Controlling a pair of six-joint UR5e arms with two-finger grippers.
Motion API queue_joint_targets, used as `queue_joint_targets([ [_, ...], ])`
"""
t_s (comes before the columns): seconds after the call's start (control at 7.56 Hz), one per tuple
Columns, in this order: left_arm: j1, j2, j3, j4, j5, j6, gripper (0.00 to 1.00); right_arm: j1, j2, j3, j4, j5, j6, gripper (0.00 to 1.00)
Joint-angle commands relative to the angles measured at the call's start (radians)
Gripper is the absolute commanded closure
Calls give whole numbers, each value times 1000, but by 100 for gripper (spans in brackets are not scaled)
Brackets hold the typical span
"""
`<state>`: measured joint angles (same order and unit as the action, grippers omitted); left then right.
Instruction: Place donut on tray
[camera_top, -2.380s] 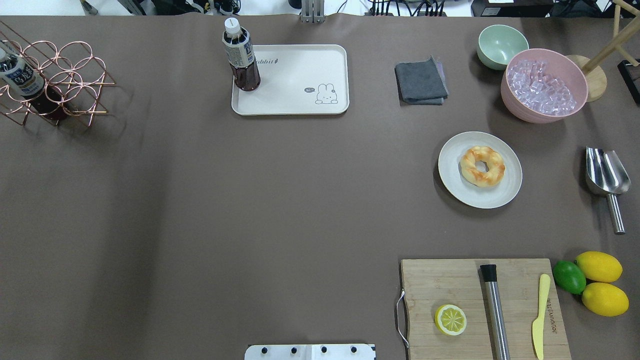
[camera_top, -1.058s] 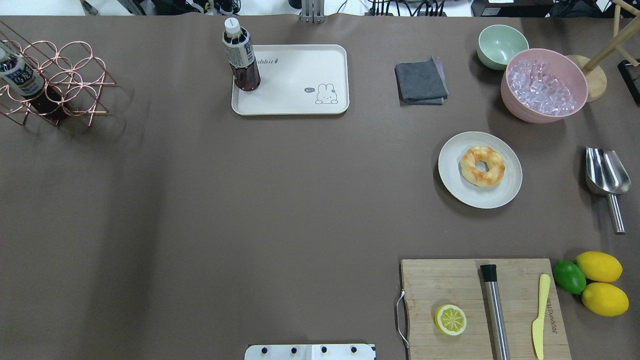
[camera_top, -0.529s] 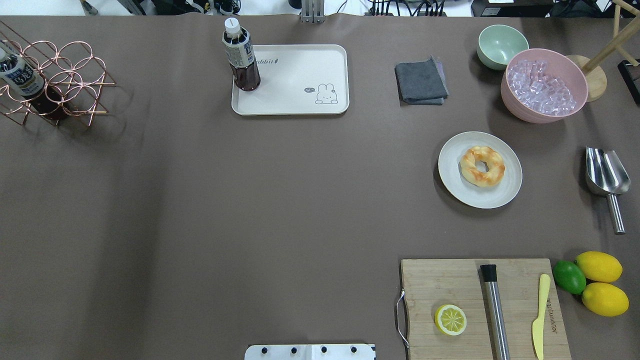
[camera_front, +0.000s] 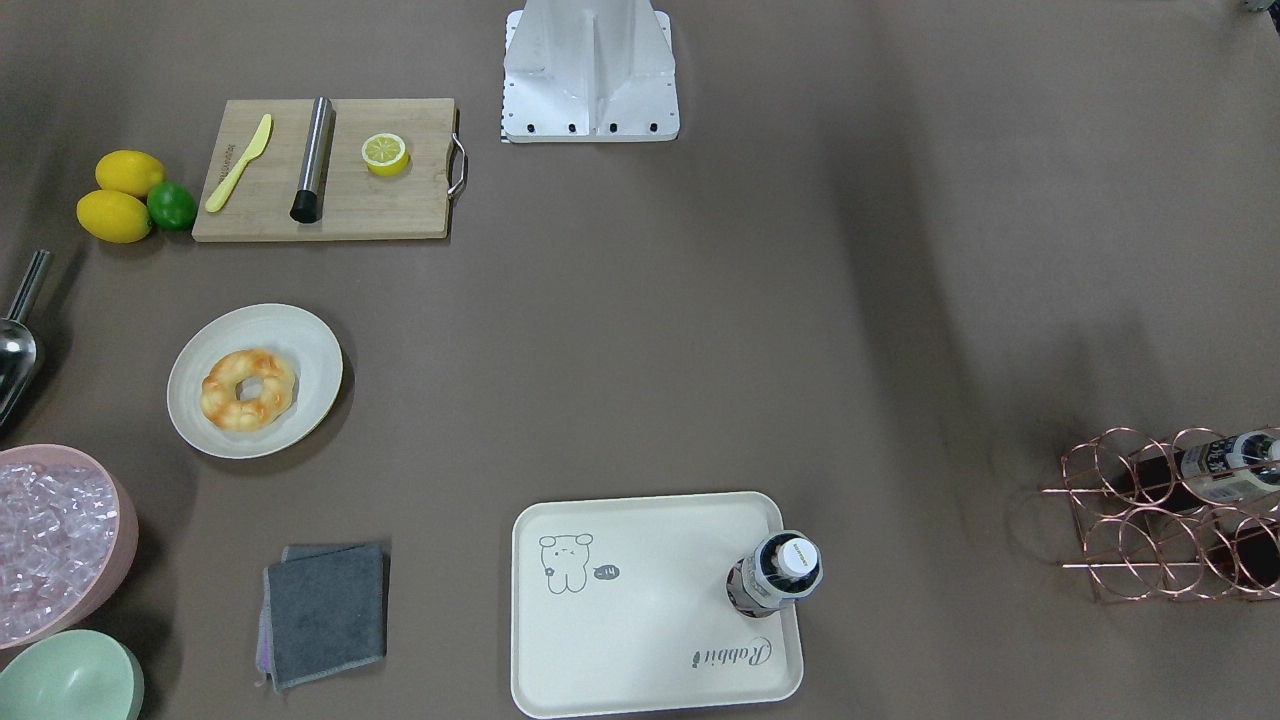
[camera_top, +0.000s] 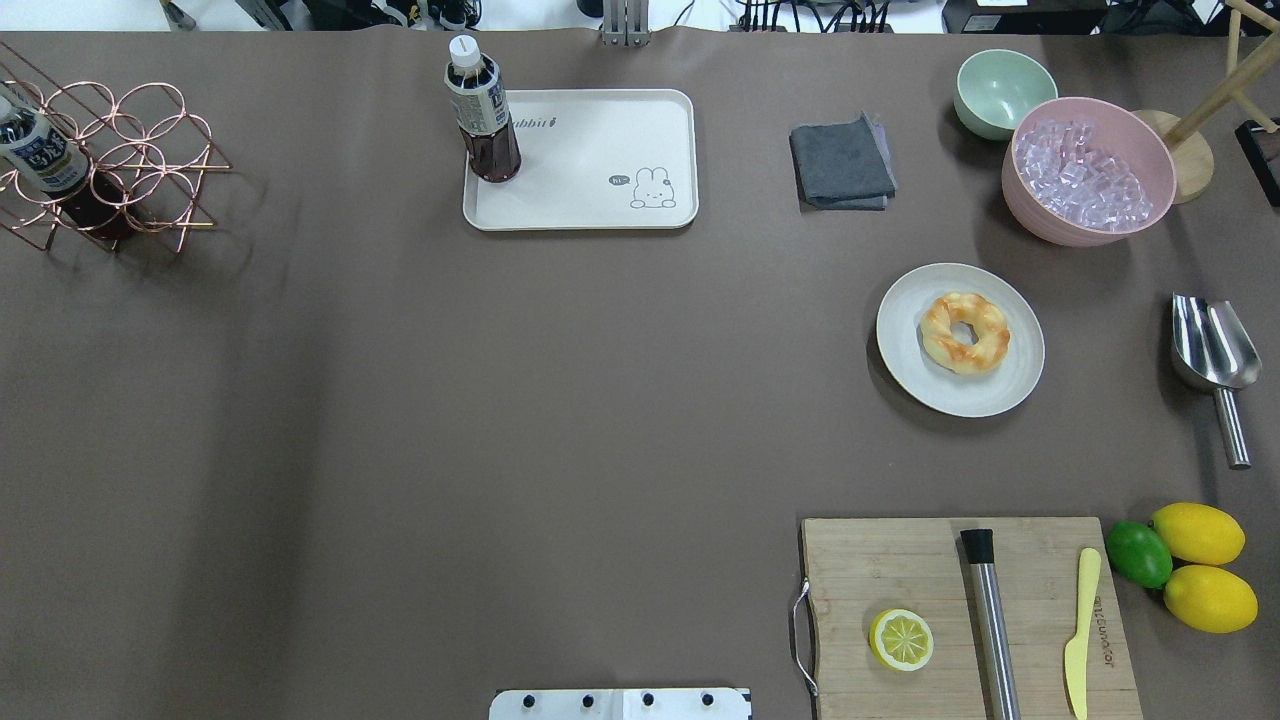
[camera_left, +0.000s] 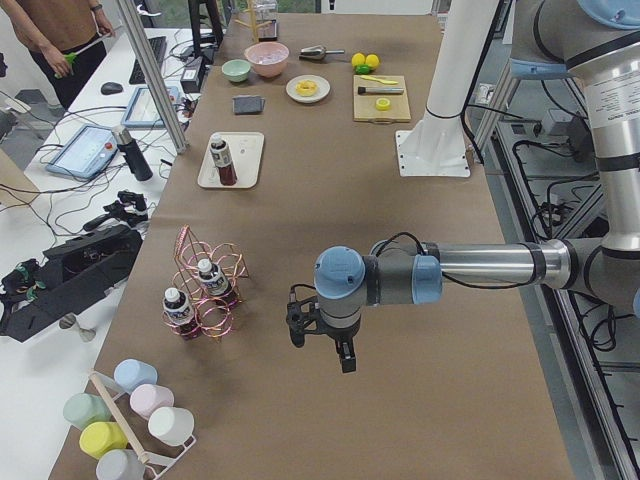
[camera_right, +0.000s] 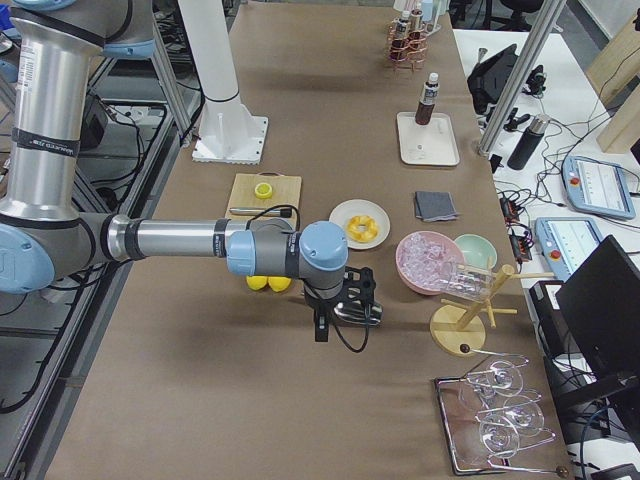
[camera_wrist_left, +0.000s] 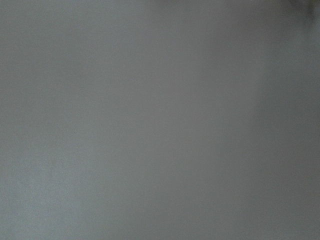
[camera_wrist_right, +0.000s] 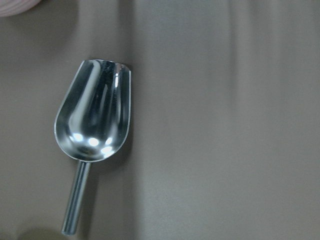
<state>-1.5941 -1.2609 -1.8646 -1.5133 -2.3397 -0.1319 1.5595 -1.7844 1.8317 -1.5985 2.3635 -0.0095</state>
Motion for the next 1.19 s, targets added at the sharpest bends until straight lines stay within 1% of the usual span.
queue_joint_targets([
  [0.0,0,2,13,1,-1,0,2,-125,96,31,2,39,116,0],
  [0.13,-1,2,15,1,-1,0,2,-200,179,37,2,54,349,0],
  [0.26,0,2,15,1,-1,0,2,-266,222,37,8,60,508,0],
  [0.4,0,2,15,1,0,0,2,-318,247,34,49,59,622,0],
  [0.53,0,0,15,-1,2,0,2,-361,252,21,137,51,751,0],
  [0.66,0,0,13,-1,2,0,2,-419,250,14,219,1,872,1],
  [0.79,2,0,13,-1,2,2,2,-497,247,14,260,-77,932,1],
  [1.06,3,-3,13,-2,2,0,2,-557,243,8,275,-122,945,0],
])
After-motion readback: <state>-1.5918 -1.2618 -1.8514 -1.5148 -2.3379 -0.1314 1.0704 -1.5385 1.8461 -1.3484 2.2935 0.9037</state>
